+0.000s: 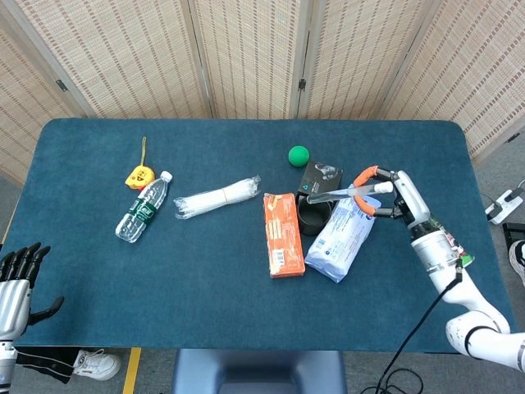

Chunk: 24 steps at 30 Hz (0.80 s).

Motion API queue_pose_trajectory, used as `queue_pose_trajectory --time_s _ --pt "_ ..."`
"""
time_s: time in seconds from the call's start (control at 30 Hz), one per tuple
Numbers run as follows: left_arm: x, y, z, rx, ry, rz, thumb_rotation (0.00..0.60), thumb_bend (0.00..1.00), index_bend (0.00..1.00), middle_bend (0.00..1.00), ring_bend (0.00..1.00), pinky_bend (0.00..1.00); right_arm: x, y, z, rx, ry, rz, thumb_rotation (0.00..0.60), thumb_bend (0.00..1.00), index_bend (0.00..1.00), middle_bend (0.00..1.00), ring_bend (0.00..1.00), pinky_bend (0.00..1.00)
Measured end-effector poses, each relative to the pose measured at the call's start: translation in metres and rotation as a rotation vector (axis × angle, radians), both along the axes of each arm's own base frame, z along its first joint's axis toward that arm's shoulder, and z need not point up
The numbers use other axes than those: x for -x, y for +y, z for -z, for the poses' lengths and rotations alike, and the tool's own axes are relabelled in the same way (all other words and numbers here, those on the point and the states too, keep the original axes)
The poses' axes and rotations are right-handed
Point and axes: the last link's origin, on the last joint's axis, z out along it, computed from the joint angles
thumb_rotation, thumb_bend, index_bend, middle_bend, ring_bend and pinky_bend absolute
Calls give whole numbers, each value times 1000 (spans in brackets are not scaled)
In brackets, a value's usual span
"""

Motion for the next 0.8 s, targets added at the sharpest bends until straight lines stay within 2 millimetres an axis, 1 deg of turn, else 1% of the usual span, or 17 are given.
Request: queue_pose_trajectory --time_s 0.1,0.27,0.4,0.53,0.7,0.8 --pt "1 0 0 1 -1 -2 600 258 126 96 65 73 1 -1 4 58 139 -23 600 435 709 507 298 228" --pt "2 -1 0 2 -3 -6 600 258 126 95 65 73 1 -1 7 144 444 -67 600 435 709 507 298 228" --pt "2 -1 0 -1 -5 -6 600 259 126 95 65 72 -1 -1 9 158 540 -82 600 436 709 507 298 228" --pt "2 -1 0 0 -4 -5 600 258 127 96 65 72 -4 0 9 121 482 -79 600 435 709 507 298 228" --pt "1 -1 0 0 -4 -3 600 258 127 96 65 72 -6 0 8 33 249 -42 600 435 709 507 298 228" --pt "1 -1 0 -2 -5 -3 600 258 127 95 65 72 -5 -1 10 -3 157 -21 600 435 709 507 298 228"
